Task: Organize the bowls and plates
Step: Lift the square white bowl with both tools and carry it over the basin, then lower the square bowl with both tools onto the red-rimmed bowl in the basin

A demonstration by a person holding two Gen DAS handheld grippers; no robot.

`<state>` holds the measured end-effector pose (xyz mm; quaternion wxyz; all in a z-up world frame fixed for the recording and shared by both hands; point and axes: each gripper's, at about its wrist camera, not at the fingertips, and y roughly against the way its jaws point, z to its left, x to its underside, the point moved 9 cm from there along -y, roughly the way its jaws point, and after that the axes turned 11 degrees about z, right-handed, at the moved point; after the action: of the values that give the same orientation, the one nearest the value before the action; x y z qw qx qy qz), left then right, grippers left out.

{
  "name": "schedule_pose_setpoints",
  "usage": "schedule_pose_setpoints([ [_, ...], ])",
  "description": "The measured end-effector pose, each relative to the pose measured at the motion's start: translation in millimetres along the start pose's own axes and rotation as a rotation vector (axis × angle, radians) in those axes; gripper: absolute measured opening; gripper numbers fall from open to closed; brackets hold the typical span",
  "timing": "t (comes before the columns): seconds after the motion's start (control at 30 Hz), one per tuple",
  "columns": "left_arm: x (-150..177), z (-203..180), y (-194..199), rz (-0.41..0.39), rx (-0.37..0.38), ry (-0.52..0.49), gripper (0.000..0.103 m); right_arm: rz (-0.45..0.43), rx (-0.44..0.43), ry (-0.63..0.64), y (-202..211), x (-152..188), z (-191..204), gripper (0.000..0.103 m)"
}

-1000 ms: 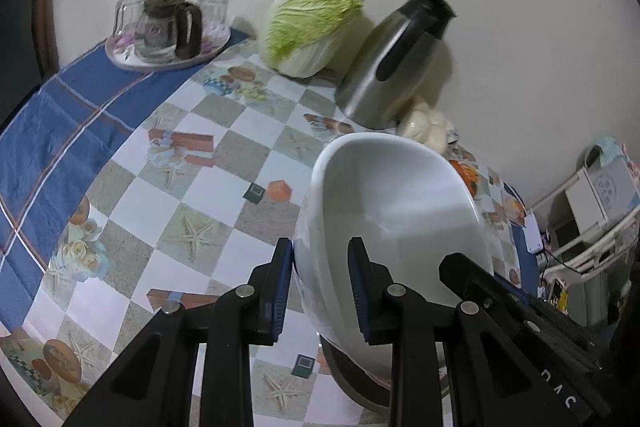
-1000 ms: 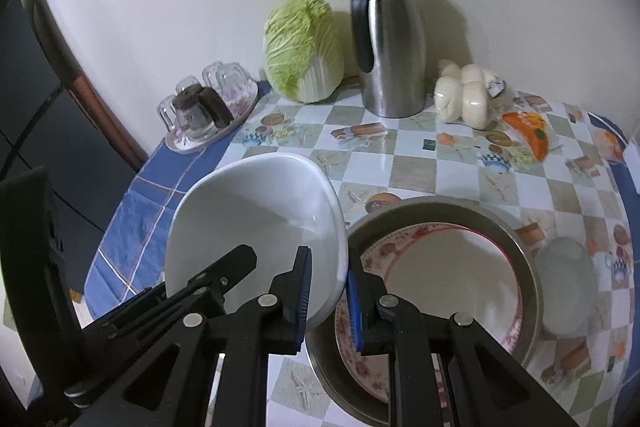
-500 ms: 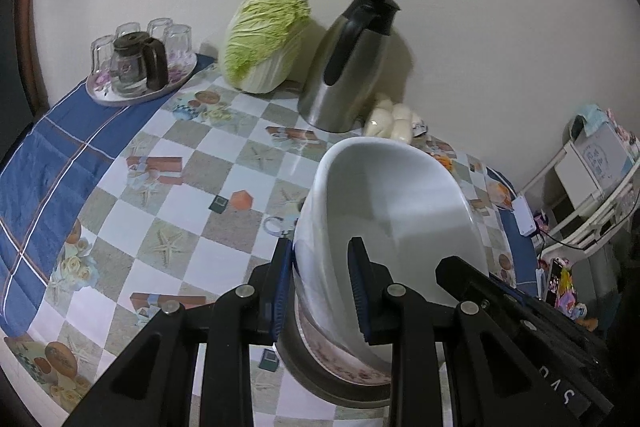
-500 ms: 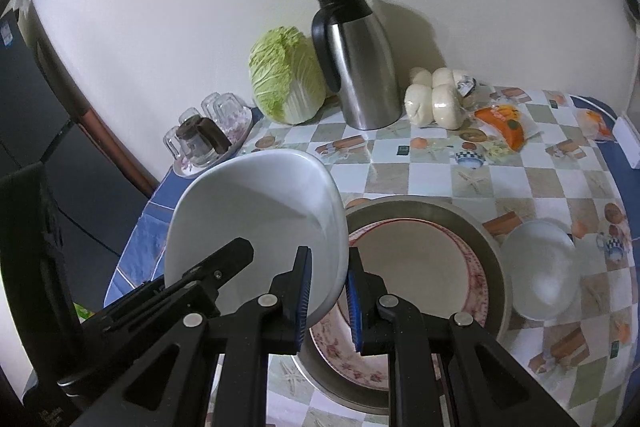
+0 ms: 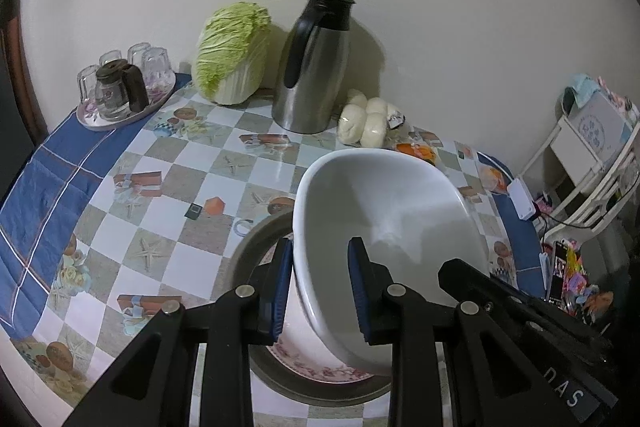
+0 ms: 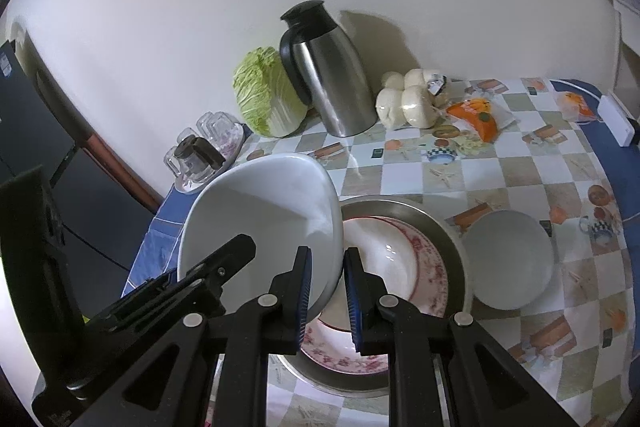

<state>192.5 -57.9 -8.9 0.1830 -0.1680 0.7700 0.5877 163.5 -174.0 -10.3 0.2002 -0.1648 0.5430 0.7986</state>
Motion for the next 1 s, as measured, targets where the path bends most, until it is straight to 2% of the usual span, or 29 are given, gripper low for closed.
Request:
schedule_pose_setpoints([
  [0.47,9.7,-41.3,-17.1,0.038,-0.014,-0.059,0.028,0.008,-0.010,-0.080,11.6,3.7,-51.0,0.018],
  [1.0,11.6,-23.8,-43.0,0.095,-0.036,-0.020,0.028,0.050,-0.012,-0.100,-17.8,1.3,-53.6,0.018],
])
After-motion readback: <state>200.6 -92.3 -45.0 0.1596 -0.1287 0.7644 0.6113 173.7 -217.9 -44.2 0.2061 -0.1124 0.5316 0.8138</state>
